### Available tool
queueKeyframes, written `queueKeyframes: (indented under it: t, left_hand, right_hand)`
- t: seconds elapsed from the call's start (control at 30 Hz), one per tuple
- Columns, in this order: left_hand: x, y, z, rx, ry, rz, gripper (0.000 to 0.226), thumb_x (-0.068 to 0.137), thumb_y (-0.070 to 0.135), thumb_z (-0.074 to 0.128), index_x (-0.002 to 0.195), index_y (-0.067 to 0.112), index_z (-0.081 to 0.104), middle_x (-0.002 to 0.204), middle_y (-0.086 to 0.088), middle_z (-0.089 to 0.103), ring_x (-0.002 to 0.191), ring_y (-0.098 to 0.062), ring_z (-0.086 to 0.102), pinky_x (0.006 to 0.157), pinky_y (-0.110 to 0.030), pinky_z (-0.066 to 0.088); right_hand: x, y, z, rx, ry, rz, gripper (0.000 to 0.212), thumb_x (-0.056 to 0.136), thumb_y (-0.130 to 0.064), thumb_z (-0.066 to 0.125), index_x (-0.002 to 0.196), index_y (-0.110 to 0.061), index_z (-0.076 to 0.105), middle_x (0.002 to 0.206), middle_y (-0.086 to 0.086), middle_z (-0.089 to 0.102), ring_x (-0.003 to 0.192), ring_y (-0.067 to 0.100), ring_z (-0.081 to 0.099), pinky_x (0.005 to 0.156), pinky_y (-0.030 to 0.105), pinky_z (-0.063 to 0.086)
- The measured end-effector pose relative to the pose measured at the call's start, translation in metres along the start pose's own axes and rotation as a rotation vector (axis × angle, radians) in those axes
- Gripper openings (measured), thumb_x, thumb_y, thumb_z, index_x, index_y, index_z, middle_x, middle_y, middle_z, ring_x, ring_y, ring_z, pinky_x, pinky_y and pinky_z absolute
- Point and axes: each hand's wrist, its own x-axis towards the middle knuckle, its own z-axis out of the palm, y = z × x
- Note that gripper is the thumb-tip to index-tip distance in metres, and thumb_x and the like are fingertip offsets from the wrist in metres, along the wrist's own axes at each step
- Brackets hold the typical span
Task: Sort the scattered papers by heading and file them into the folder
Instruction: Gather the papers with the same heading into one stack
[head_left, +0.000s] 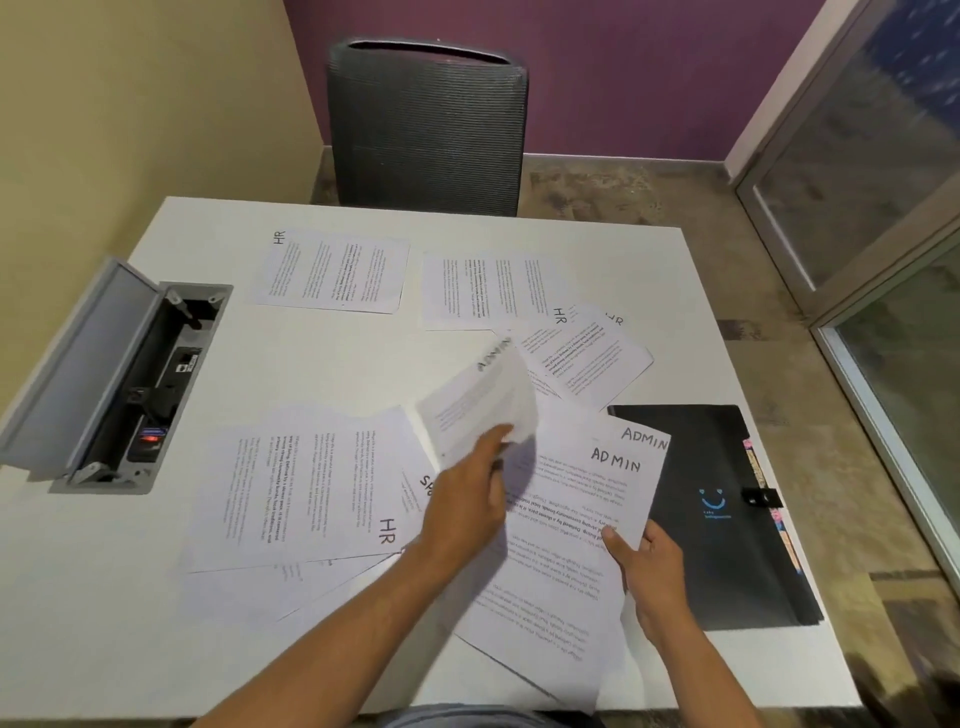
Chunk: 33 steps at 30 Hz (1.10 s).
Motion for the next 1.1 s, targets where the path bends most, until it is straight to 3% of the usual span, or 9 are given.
queueKeyframes:
  t: [0.17, 0.37, 0.57, 0.7, 0.8, 0.9, 0.97, 1.03, 1.1]
  left_hand:
    - [-0.042, -0.005, 0.009, 0.104, -0.145, 0.499, 0.04, 0.081, 0.009, 0.048, 0.118, 0.025, 0.054, 0.106, 0.0, 0.073, 0.092, -0.015, 0.067, 0.066, -0.028, 0.059]
    - [-0.066, -0.019, 0.004, 0.165, -0.398, 0.581, 0.045, 0.067, -0.005, 0.064, 0.105, 0.019, 0.062, 0.096, -0.003, 0.072, 0.087, -0.023, 0.068, 0.067, -0.036, 0.058]
    - [-0.078, -0.032, -0.025, 0.217, -0.605, 0.463, 0.038, 0.069, 0.008, 0.061, 0.106, 0.012, 0.069, 0.107, -0.006, 0.069, 0.102, -0.027, 0.062, 0.087, -0.045, 0.048]
    - [-0.088, -0.027, -0.041, 0.156, -0.672, 0.305, 0.065, 0.078, 0.049, 0.075, 0.135, 0.026, 0.054, 0.145, 0.009, 0.046, 0.137, -0.006, 0.032, 0.113, -0.027, 0.019]
    - [-0.095, -0.023, -0.045, 0.085, -0.473, 0.164, 0.07, 0.073, 0.064, 0.073, 0.133, 0.033, 0.055, 0.15, 0.025, 0.034, 0.143, 0.005, 0.018, 0.118, -0.029, 0.017]
    - [-0.092, -0.034, -0.046, 0.078, -0.009, 0.102, 0.048, 0.084, 0.058, 0.065, 0.119, 0.027, 0.063, 0.142, 0.017, 0.046, 0.136, -0.004, 0.038, 0.108, -0.041, 0.038]
    - [-0.081, -0.043, -0.049, 0.133, 0.17, -0.045, 0.046, 0.087, 0.05, 0.065, 0.124, 0.024, 0.059, 0.141, 0.009, 0.047, 0.131, -0.009, 0.042, 0.106, -0.041, 0.04]
    - [-0.073, -0.044, -0.057, 0.096, 0.174, -0.306, 0.059, 0.086, 0.051, 0.066, 0.135, 0.024, 0.048, 0.143, 0.006, 0.041, 0.128, -0.006, 0.038, 0.107, -0.036, 0.037]
    - [-0.067, -0.039, -0.067, -0.159, 0.036, -0.562, 0.063, 0.085, 0.05, 0.067, 0.136, 0.025, 0.042, 0.139, 0.005, 0.046, 0.118, -0.006, 0.046, 0.098, -0.027, 0.042]
  right_hand:
    - [0.006, 0.001, 0.011, 0.074, -0.046, 0.025, 0.029, 0.09, 0.0, 0.066, 0.118, -0.008, 0.066, 0.112, 0.008, 0.074, 0.1, 0.03, 0.071, 0.088, 0.051, 0.057]
    - [0.004, 0.001, 0.025, 0.148, -0.144, 0.058, 0.039, 0.09, -0.002, 0.066, 0.126, -0.019, 0.065, 0.112, 0.006, 0.074, 0.104, 0.031, 0.07, 0.092, 0.054, 0.054]
    - [0.008, 0.0, 0.036, 0.144, -0.207, 0.134, 0.035, 0.094, 0.006, 0.056, 0.122, -0.013, 0.065, 0.108, 0.011, 0.075, 0.101, 0.034, 0.07, 0.091, 0.053, 0.055]
    - [0.005, -0.003, 0.046, 0.17, -0.235, 0.121, 0.03, 0.097, 0.0, 0.056, 0.123, -0.013, 0.064, 0.108, 0.011, 0.075, 0.101, 0.037, 0.069, 0.072, 0.043, 0.059]
    - [0.005, -0.004, 0.047, 0.175, -0.269, 0.111, 0.031, 0.097, -0.002, 0.056, 0.123, -0.015, 0.063, 0.111, 0.011, 0.074, 0.102, 0.038, 0.069, 0.078, 0.05, 0.059]
    - [0.007, -0.002, 0.045, 0.153, -0.292, 0.086, 0.038, 0.095, 0.004, 0.056, 0.127, -0.015, 0.063, 0.115, 0.013, 0.072, 0.107, 0.038, 0.067, 0.094, 0.062, 0.05]
    - [0.006, -0.002, 0.043, 0.15, -0.331, 0.067, 0.04, 0.095, 0.004, 0.057, 0.129, -0.015, 0.063, 0.119, 0.015, 0.07, 0.11, 0.039, 0.066, 0.095, 0.064, 0.048]
    - [0.003, -0.003, 0.043, 0.132, -0.369, 0.048, 0.039, 0.096, 0.003, 0.057, 0.128, -0.016, 0.064, 0.12, 0.015, 0.07, 0.11, 0.039, 0.066, 0.095, 0.064, 0.048]
    - [-0.001, -0.003, 0.044, 0.114, -0.403, 0.041, 0.037, 0.096, 0.001, 0.057, 0.128, -0.017, 0.064, 0.12, 0.016, 0.07, 0.11, 0.038, 0.066, 0.096, 0.062, 0.049]
